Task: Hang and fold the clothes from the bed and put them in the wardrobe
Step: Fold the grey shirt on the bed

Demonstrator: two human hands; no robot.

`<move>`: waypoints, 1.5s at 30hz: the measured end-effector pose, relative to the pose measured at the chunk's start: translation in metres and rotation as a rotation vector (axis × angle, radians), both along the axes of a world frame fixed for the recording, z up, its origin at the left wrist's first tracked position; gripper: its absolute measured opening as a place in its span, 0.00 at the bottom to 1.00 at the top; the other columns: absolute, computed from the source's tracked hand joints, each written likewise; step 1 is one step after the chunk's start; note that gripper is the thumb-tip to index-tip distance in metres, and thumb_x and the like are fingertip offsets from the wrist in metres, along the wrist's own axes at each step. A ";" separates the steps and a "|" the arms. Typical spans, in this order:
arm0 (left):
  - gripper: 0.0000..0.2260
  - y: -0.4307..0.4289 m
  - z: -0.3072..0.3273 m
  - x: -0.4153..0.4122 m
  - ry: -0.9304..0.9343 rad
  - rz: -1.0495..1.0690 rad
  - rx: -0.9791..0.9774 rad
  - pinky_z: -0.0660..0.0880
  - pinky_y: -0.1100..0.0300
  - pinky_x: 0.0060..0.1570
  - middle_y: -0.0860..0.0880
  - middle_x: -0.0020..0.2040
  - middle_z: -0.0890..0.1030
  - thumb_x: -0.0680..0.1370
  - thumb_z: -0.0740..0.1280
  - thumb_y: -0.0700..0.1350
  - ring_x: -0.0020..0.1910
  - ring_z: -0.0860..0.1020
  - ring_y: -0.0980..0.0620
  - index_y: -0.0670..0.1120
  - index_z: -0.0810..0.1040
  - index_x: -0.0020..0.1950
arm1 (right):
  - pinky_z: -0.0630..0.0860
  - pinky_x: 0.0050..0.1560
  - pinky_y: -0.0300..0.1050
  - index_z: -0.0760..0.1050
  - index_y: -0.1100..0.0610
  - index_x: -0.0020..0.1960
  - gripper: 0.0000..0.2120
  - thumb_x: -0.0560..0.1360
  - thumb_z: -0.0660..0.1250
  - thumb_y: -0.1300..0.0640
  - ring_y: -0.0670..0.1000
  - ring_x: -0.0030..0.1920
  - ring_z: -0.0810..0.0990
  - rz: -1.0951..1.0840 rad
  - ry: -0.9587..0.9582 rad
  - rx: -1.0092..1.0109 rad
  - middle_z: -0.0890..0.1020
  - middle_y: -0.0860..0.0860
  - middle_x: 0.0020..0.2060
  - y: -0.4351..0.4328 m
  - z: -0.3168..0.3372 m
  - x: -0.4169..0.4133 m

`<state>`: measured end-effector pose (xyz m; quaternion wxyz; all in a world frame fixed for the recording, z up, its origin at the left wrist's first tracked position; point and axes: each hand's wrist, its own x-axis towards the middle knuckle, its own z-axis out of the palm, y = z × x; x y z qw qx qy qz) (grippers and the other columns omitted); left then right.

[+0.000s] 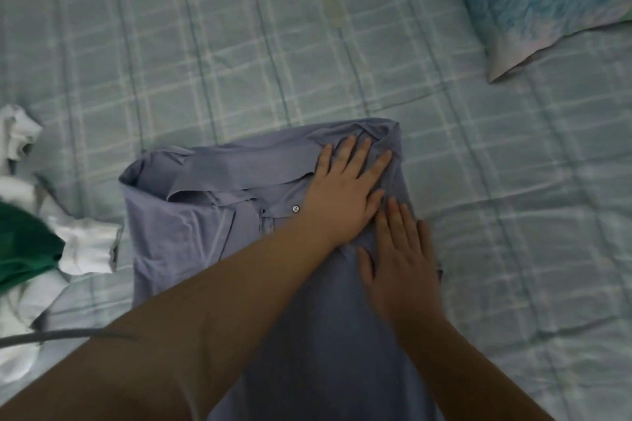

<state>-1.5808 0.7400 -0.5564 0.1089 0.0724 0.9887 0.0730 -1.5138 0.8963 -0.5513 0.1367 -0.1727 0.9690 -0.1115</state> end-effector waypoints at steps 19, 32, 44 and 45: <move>0.26 -0.071 -0.005 0.055 -0.007 0.197 0.047 0.52 0.30 0.72 0.48 0.81 0.59 0.80 0.52 0.55 0.80 0.56 0.42 0.57 0.58 0.80 | 0.72 0.49 0.52 0.69 0.54 0.51 0.08 0.73 0.61 0.61 0.61 0.53 0.77 -0.077 -0.190 -0.258 0.79 0.57 0.51 -0.071 0.029 -0.110; 0.27 -0.068 -0.007 0.067 0.011 0.124 0.058 0.50 0.31 0.73 0.46 0.81 0.59 0.82 0.53 0.59 0.79 0.57 0.41 0.54 0.60 0.80 | 0.70 0.47 0.54 0.73 0.59 0.45 0.05 0.75 0.58 0.62 0.61 0.45 0.74 -0.005 0.072 -0.395 0.75 0.59 0.45 -0.077 0.007 -0.111; 0.10 -0.031 0.026 0.014 -0.102 0.682 0.676 0.71 0.54 0.53 0.41 0.54 0.80 0.78 0.68 0.44 0.52 0.77 0.43 0.42 0.78 0.56 | 0.70 0.54 0.55 0.67 0.58 0.59 0.15 0.83 0.51 0.48 0.62 0.51 0.74 0.060 0.271 -0.531 0.78 0.65 0.48 -0.057 0.040 -0.073; 0.07 -0.030 0.028 0.013 -0.096 0.687 0.680 0.69 0.56 0.49 0.40 0.51 0.80 0.78 0.68 0.43 0.49 0.76 0.44 0.41 0.77 0.53 | 0.71 0.56 0.56 0.67 0.60 0.61 0.18 0.84 0.50 0.47 0.62 0.53 0.74 0.057 0.294 -0.485 0.79 0.65 0.51 -0.052 0.038 -0.069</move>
